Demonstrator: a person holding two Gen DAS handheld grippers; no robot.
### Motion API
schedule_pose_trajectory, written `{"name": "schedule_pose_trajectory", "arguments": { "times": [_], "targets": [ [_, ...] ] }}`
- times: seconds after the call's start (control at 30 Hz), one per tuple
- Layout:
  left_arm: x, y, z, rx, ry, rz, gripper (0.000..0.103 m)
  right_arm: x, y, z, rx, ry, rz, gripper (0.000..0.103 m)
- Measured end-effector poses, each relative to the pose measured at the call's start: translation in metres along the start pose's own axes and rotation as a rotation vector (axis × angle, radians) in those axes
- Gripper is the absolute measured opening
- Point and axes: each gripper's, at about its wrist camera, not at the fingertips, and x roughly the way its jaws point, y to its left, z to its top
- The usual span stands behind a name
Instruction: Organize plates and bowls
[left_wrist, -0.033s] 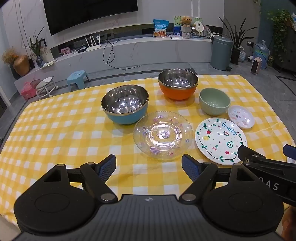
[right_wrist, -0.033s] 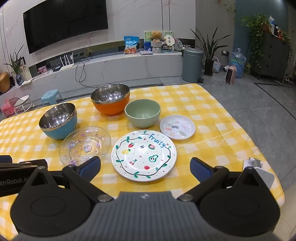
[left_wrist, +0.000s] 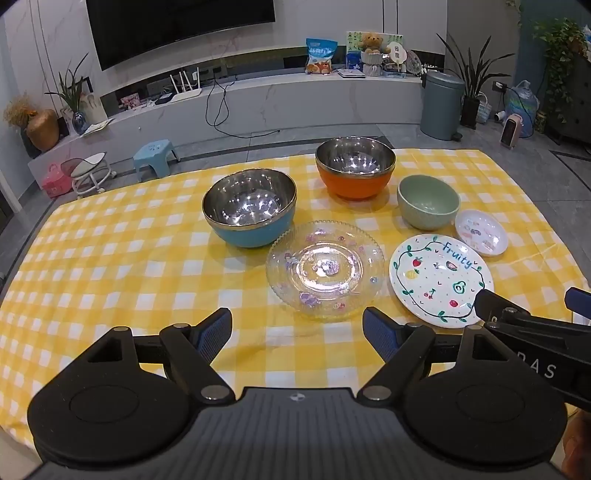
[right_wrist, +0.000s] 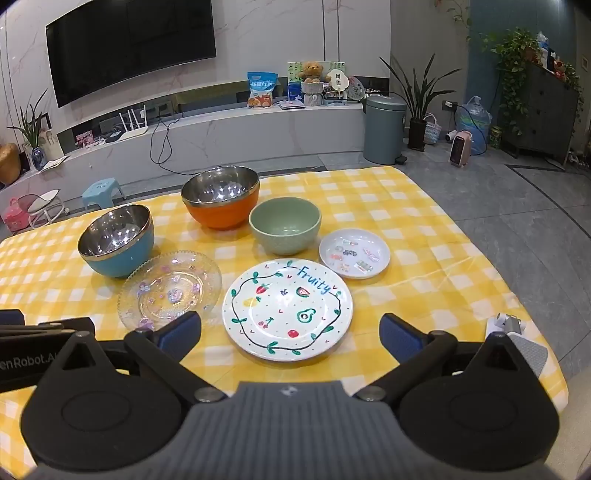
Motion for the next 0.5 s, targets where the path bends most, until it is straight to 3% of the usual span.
{"name": "schedule_pose_trajectory", "arguments": {
  "times": [0.5],
  "targets": [
    [0.0, -0.0004, 0.0001, 0.0, 0.003, 0.001, 0.094, 0.0006, -0.0001, -0.0002, 0.001, 0.003, 0.001, 0.1]
  ]
}}
